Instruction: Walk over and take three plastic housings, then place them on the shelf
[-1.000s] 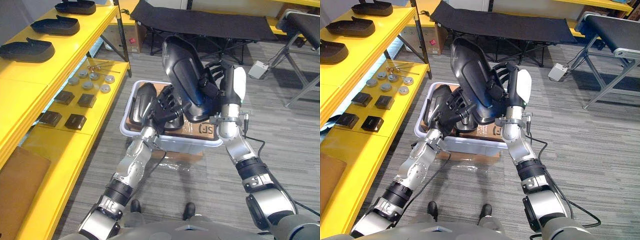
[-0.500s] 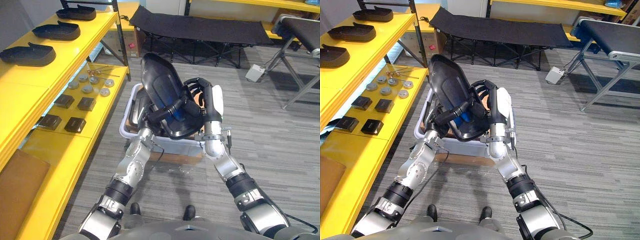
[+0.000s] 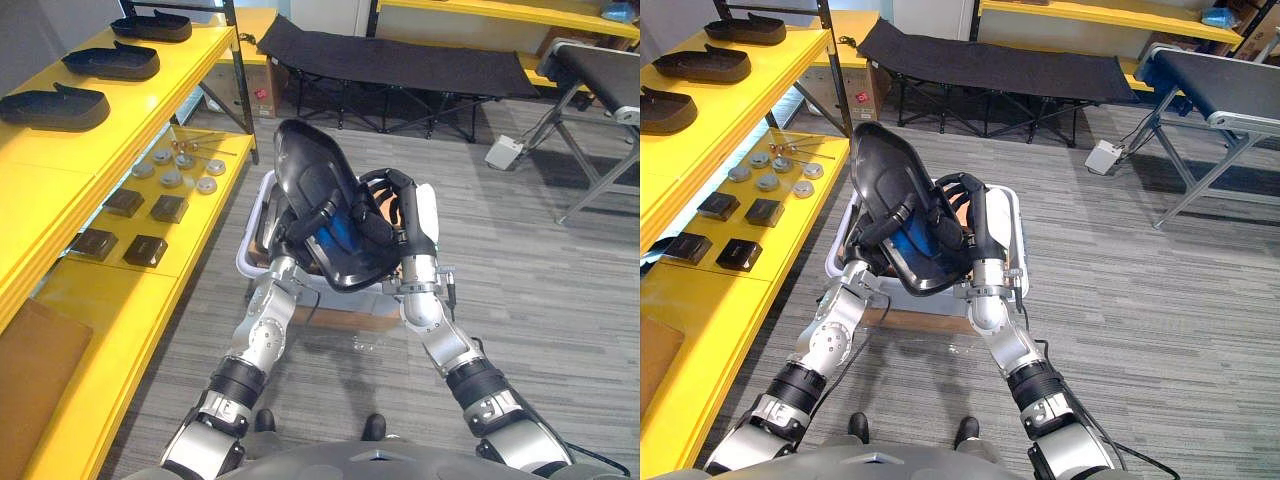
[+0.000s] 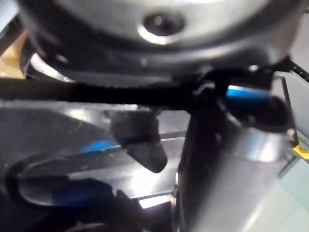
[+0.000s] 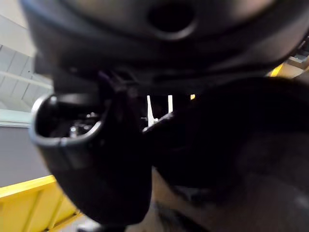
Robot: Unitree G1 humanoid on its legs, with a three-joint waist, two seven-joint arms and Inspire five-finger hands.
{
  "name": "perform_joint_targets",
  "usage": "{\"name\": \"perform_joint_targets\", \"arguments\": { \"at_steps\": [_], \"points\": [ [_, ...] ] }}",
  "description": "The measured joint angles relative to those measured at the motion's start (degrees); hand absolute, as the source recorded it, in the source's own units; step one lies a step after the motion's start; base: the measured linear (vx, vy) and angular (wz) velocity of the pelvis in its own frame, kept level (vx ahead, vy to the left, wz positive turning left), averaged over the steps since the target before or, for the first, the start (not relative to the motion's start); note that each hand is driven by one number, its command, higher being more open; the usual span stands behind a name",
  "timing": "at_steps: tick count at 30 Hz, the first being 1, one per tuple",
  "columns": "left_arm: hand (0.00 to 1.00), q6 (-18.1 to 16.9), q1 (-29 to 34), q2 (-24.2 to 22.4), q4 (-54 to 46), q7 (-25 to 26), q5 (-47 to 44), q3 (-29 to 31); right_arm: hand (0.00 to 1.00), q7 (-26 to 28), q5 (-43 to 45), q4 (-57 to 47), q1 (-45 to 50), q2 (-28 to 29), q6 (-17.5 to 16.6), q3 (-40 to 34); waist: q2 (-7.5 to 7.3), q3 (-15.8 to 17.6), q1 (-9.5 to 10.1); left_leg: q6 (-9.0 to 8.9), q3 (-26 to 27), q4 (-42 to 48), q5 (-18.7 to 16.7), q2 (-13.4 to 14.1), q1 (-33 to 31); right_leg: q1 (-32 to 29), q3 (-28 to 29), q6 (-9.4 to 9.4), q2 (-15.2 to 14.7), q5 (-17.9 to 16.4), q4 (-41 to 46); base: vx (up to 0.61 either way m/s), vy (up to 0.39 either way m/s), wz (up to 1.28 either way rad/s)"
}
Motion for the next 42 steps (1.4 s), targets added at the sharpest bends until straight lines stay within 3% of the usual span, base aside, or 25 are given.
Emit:
{"name": "perform_joint_targets", "arguments": {
  "at_steps": [17,18,23,27,31,37,42],
  "points": [
    [0.0,0.2,0.7,3.2,0.8,-12.9,-9.5,-0.7,0.0,-5.6,-4.7,-4.1,2.1,0.6,-1.7,1.5,0.68,-0.6,-0.56,0.03,-0.1,0.1,0.0,0.0,0.1,0.2,-0.1,0.03,-0.3,0.0,0.0,0.0,0.0,0.0],
    [0.0,0.0,0.8,3.2,0.8,-13.2,-9.6,-0.7,1.0,-5.9,-5.0,-4.1,2.1,0.6,-1.8,1.6,0.68,-0.6,-0.57,0.04,-0.1,0.1,0.0,0.0,0.1,0.2,-0.1,0.04,-0.3,0.0,0.0,0.0,0.0,0.0],
    [0.0,-3.8,2.3,3.2,0.6,-13.2,-9.2,-1.4,1.0,-6.4,-5.2,-4.1,2.8,0.7,-3.2,3.2,0.69,-0.6,-1.19,0.05,-0.1,0.1,0.0,0.0,0.0,0.2,-0.2,0.08,-0.7,0.0,0.0,0.0,0.0,0.0],
    [0.0,-3.9,4.2,3.0,-4.9,-8.9,-4.6,-1.0,1.0,-6.2,-1.0,-5.6,4.0,1.2,-4.1,3.1,0.73,-0.6,-0.95,0.05,-0.2,0.1,0.0,-0.1,0.0,0.2,-0.4,0.08,-0.6,0.0,0.0,0.0,0.0,0.0],
    [0.0,-4.0,7.3,0.8,-13.4,-4.4,4.6,1.4,1.0,-6.0,0.4,-9.4,4.9,1.7,-4.1,2.7,1.09,-0.8,-1.04,0.06,-0.2,0.1,0.0,-0.5,0.0,0.3,-0.7,0.06,-0.5,0.0,0.0,0.0,0.0,0.0],
    [0.0,-8.3,9.6,-2.4,-18.0,6.0,21.9,7.5,1.0,-5.5,2.0,-11.3,5.5,2.9,-3.0,0.6,3.16,-2.1,-1.21,0.04,-0.3,0.0,0.0,-0.4,0.0,0.3,-0.8,-0.09,-0.4,-0.2,0.0,0.0,0.0,0.0],
    [0.0,-9.9,12.4,-2.9,-21.8,15.4,36.4,8.9,1.0,-1.2,5.0,-14.7,8.9,3.8,-1.1,0.7,3.47,-2.3,-0.37,-0.17,-0.4,-0.1,-0.1,0.0,0.0,0.3,-1.2,-0.39,0.1,-0.4,0.0,0.0,0.0,0.0]
  ]
}}
